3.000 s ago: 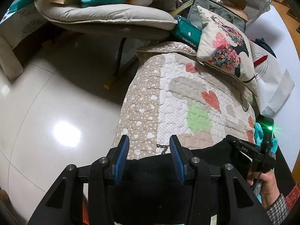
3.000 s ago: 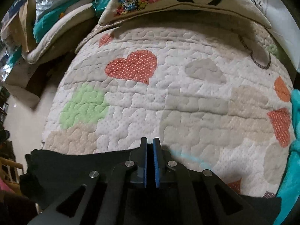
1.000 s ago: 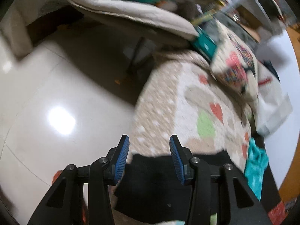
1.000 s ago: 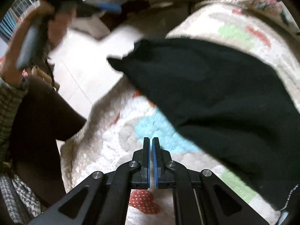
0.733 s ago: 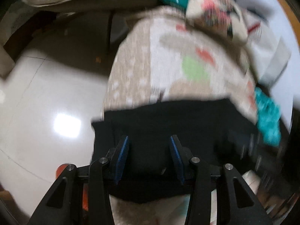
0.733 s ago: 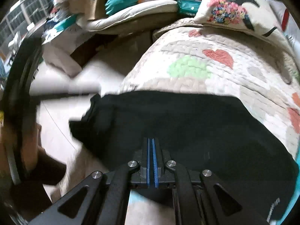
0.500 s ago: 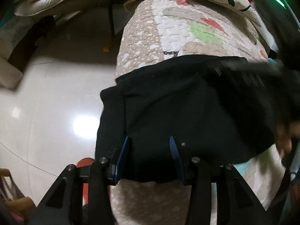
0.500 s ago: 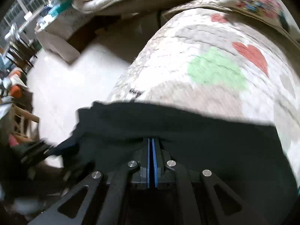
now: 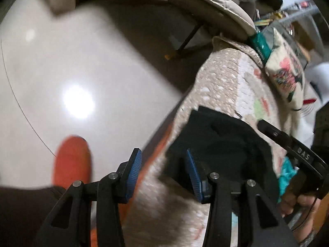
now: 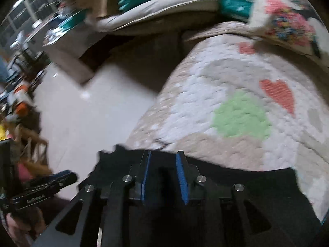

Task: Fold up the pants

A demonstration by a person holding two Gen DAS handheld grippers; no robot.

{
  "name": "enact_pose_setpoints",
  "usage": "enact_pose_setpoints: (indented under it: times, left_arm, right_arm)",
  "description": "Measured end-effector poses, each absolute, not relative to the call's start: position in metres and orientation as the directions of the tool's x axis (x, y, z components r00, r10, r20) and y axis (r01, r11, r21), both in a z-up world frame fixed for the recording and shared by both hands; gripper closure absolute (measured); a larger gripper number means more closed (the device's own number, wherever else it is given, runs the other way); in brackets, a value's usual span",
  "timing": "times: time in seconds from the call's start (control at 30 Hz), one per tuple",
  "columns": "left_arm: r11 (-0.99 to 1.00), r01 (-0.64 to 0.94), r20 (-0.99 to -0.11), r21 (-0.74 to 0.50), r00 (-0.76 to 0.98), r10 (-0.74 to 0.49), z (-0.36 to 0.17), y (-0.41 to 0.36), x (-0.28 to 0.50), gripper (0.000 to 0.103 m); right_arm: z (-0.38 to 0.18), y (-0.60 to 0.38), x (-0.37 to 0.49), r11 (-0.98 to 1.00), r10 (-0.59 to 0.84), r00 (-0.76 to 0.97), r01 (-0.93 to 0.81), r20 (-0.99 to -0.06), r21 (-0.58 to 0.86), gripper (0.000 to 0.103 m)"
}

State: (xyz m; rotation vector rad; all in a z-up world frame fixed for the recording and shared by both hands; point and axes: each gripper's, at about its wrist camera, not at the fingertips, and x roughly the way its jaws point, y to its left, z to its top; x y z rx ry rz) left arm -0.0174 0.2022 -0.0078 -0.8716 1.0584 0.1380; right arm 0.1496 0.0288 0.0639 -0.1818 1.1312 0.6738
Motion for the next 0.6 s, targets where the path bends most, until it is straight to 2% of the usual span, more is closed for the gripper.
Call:
enact_pose_setpoints:
  times: [0.1, 0.17, 0.23, 0.6]
  left_arm:
    - [0.617, -0.487, -0.771, -0.619, 0.526, -0.359, -0.022, 0.198, -0.018, 0.059]
    - [0.619, -0.476, -0.763, -0.625, 0.541, -0.354, -0.024, 0.196, -0.016, 0.059]
    - [0.615, -0.457, -0.746, -0.643, 0.555, -0.368, -0.024, 0.195, -0.012, 0.059]
    - [0.654, -0.423, -0.761, -0.627, 0.510, -0.400, -0.041, 0.170, 0.009, 0.050]
  right_arm:
    - [0.062, 0.056, 0.142, 0.746, 0.417, 0.202, -0.633, -0.886, 0.206, 0.066]
    - [0.059, 0.073, 0.140, 0.719, 0.411, 0.180, -0.667, -0.894, 0.196, 0.051]
    - [0.053, 0.090, 0.141, 0.691, 0.386, 0.161, -0.703, -0.908, 0.169, 0.046]
    - [-0.004, 0.162, 0.139, 0.527, 0.173, 0.098, -0.850, -0.980, 0.008, 0.045]
